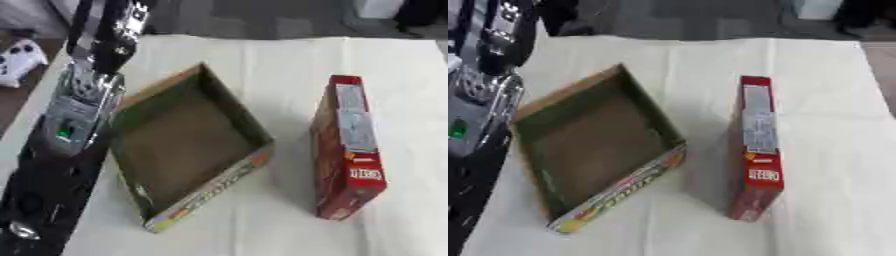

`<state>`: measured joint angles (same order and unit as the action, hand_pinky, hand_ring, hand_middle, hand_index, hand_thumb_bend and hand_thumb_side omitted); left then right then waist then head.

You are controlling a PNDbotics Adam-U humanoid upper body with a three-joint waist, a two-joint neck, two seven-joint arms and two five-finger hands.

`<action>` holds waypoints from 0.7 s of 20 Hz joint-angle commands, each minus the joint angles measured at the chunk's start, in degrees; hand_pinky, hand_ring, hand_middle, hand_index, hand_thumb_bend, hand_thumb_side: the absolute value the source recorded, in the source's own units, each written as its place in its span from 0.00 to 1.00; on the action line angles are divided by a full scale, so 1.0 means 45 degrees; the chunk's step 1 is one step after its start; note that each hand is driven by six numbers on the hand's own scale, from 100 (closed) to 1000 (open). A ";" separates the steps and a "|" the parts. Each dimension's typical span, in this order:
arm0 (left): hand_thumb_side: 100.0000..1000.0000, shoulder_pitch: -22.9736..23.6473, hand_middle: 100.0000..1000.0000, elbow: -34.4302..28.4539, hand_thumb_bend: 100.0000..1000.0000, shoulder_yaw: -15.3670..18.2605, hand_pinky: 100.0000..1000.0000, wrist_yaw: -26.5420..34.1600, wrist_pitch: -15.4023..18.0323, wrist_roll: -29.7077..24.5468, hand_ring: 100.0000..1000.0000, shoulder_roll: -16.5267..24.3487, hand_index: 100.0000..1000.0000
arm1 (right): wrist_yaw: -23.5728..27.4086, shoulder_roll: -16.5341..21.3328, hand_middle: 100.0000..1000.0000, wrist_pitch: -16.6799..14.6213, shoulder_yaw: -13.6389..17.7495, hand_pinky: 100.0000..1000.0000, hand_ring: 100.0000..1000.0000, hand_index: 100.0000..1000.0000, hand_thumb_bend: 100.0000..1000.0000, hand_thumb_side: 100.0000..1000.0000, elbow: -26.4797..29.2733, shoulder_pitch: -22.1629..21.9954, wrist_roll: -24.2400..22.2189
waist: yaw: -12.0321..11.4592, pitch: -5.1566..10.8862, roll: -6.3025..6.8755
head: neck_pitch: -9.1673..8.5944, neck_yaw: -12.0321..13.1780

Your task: Pick up objects on the table and place them in the box.

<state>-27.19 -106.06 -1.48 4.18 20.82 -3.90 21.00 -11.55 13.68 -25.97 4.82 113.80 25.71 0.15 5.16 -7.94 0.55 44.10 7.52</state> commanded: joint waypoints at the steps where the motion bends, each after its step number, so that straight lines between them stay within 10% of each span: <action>1: 0.70 -0.0185 0.86 -0.0151 0.00 0.0106 0.76 0.0074 0.0014 -0.0040 0.68 0.0073 0.78 | 0.0011 0.0074 0.77 0.0017 0.0103 0.47 0.72 0.81 0.00 0.57 0.0175 0.0122 -0.0009 | -0.0015 0.0094 0.0025 | 0.0003 0.0019; 14: 0.62 -0.1402 0.87 0.0669 0.00 -0.0333 0.77 -0.1209 0.0116 -0.1499 0.70 0.1714 0.80 | -0.0026 0.0154 0.77 0.0015 0.0076 0.47 0.72 0.81 0.00 0.57 0.0175 0.0122 -0.0041 | 0.0099 0.0042 0.0079 | 0.0003 0.0047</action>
<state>-32.40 -103.12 -2.71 0.01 21.12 -9.33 26.24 -11.60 13.69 -25.97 4.98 113.81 25.72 0.14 5.54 -8.56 0.88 44.11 7.56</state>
